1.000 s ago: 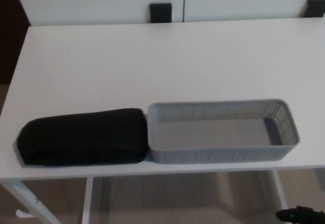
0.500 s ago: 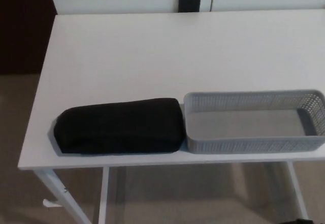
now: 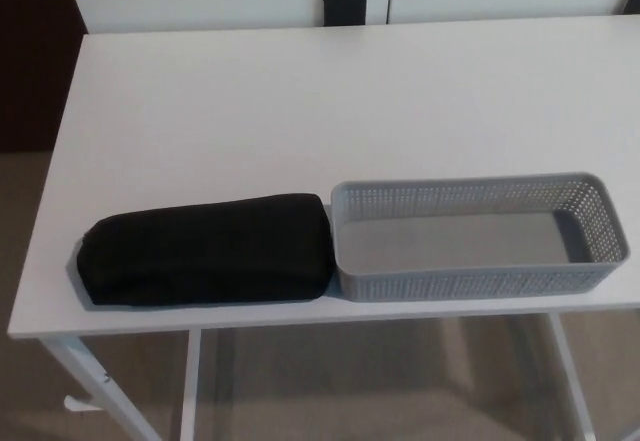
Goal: The robot walk towards a table in front and pick up a black pencil case on the left hand side and put the pencil case into a small container on the right hand side
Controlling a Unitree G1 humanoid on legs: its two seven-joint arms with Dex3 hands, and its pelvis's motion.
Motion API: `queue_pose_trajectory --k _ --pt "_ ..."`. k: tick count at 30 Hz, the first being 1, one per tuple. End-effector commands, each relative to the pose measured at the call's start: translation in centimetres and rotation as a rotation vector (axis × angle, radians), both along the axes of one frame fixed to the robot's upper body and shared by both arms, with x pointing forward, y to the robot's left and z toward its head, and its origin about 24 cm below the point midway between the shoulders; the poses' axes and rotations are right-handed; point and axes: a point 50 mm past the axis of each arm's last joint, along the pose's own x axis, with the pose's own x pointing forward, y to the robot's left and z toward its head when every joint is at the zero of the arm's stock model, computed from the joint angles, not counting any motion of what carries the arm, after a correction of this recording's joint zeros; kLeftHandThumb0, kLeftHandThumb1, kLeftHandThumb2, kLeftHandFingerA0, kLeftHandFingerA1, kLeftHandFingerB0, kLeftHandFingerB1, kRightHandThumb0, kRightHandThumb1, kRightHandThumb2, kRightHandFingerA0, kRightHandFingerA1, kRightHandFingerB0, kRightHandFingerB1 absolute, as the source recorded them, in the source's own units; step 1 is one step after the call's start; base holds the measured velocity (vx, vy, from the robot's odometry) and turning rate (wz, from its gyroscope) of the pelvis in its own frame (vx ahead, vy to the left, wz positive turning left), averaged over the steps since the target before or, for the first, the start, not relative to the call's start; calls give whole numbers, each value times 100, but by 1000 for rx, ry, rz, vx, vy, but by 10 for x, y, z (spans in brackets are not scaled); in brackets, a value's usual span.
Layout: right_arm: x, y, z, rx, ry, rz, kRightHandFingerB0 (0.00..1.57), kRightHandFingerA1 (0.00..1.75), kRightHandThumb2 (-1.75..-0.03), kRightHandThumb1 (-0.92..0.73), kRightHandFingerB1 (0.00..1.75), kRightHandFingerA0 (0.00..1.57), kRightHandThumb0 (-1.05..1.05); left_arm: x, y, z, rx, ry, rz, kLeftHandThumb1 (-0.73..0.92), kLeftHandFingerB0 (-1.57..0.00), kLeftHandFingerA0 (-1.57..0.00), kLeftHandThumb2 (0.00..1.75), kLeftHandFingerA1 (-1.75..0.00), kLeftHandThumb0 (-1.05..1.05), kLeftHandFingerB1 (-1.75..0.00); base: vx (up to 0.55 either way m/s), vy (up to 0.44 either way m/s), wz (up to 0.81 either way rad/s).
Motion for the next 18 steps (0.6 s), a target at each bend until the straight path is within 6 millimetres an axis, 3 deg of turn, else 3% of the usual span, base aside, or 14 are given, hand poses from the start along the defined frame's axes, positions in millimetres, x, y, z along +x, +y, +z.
queue_pose_trajectory --k 1,2,4,5,6,7,8,9,10,11,14,15,16,18 --pt "5 -4 5 -4 -11 -9 47 43 -59 -64 38 61 -33 14 8 30 64 -202 126 63 -11 -13 62 -32 -24 -28 0 0 0" --pt "5 -5 5 -4 -9 -12 47 43 -59 -65 38 61 -33 20 13 52 98 -293 162 62 -10 -12 62 -32 -28 -28 0 0 0" --pt "10 -6 8 -8 -18 -7 47 43 -59 -65 38 61 -33 27 15 76 117 -401 180 62 -10 -15 60 -32 -24 -24 0 0 0" --pt "12 -6 9 -11 -24 -3 48 43 -59 -64 38 61 -33 34 15 106 161 -514 154 60 -11 -18 58 -31 -27 -26 0 0 0" --pt "13 -6 10 -13 -26 -1 48 43 -59 -64 38 61 -33 36 13 119 178 -557 141 60 -11 -18 58 -31 -27 -26 0 0 0" --pt "18 -6 12 -17 -37 -1 49 43 -59 -64 38 61 -33 45 8 148 184 -659 94 60 -11 -17 58 -30 -26 -26 0 0 0" --pt "18 -6 12 -16 -40 -1 49 43 -59 -65 38 61 -33 49 3 171 267 -716 31 58 0 -1 101 -49 -20 -48 0 0 0" --pt "19 -6 13 -11 -41 -5 48 43 -59 -65 38 60 -34 53 0 186 321 -757 2 57 0 -1 99 -50 -19 -49 0 0 0" --pt "19 -6 13 1 -38 -14 48 42 -59 -65 38 60 -34 59 -7 211 425 -843 -53 51 -8 -5 64 -38 -27 -18 0 0 0" --pt "19 -6 13 11 -35 -21 48 42 -59 -65 38 60 -34 62 -14 231 507 -914 -98 51 -8 -5 64 -38 -27 -18 0 0 0" --pt "19 -6 13 11 -35 -21 48 42 -59 -65 38 60 -34 62 -15 231 507 -911 -95 51 -8 -5 64 -38 -27 -18 0 0 0" --pt "16 -6 12 19 -31 -22 47 43 -59 -66 38 59 -33 77 -46 290 727 -1105 -285 40 -2 -3 67 -39 -33 -19 0 0 0" --pt "16 -6 12 17 -31 -21 47 43 -59 -66 38 59 -34 82 -56 302 761 -1150 -336 37 0 -5 68 -46 -33 -24 0 0 0" --pt "16 -6 12 15 -31 -20 47 43 -59 -66 38 59 -34 83 -59 305 765 -1157 -348 37 0 -5 68 -46 -33 -24 0 0 0"
